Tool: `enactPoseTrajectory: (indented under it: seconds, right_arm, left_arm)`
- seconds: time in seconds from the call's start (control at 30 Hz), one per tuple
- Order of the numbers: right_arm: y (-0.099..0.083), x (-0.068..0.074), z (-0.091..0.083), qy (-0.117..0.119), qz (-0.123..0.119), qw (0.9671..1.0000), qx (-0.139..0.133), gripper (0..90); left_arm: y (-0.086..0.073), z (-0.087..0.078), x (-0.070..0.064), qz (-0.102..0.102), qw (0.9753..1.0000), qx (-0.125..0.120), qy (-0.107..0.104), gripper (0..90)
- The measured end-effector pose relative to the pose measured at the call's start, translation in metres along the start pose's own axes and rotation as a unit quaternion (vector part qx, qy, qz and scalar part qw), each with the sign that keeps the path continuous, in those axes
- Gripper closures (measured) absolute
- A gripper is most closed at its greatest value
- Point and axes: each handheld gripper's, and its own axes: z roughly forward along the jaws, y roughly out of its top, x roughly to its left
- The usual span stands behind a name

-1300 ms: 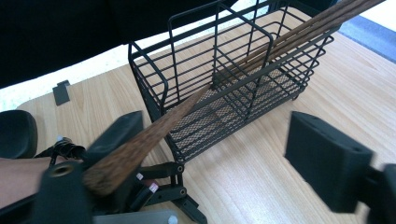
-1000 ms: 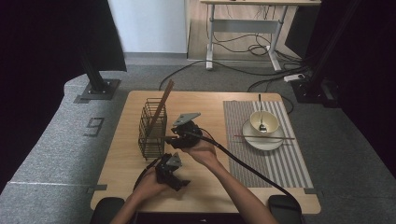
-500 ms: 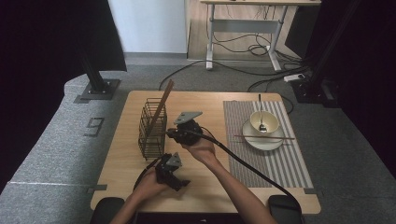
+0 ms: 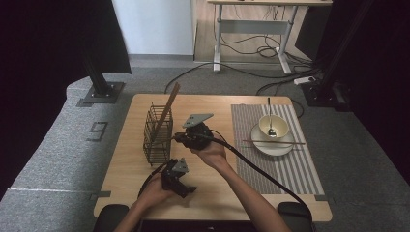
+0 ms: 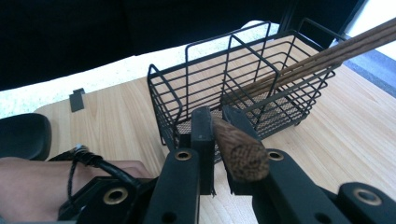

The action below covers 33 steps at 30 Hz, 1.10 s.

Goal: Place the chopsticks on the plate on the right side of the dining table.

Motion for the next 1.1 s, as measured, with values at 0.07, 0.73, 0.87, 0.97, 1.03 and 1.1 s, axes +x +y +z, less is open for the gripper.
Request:
enactPoseTrajectory:
  seconds: [0.07,0.73,0.87,0.97,1.03,1.1]
  right_arm:
    - [0.001,0.001,-0.003,0.001,-0.003,1.0000,0.000,82.4]
    - [0.009,0.001,-0.046,0.013,0.004,0.9997,-0.019,82.4]
    - [0.008,-0.002,-0.058,0.011,0.011,0.9994,-0.030,82.5]
    - [0.009,-0.004,-0.067,0.008,0.014,0.9992,-0.037,82.5]
    - [0.008,-0.005,-0.072,0.008,0.016,0.9990,-0.042,82.5]
    - [0.008,-0.006,-0.078,0.007,0.019,0.9987,-0.046,82.5]
  left_arm:
    - [0.000,0.000,0.000,0.000,1.0000,0.000,0.000,0.0]
    - [-0.001,-0.001,-0.001,-0.001,1.0000,0.001,0.000,0.0]
    - [-0.001,-0.001,-0.001,-0.001,1.0000,0.001,0.000,0.0]
    - [-0.001,-0.001,-0.001,-0.001,1.0000,0.001,0.000,0.0]
    - [-0.001,-0.001,-0.001,-0.001,1.0000,0.001,0.000,0.0]
    - [-0.001,-0.001,-0.001,-0.001,1.0000,0.001,0.000,0.0]
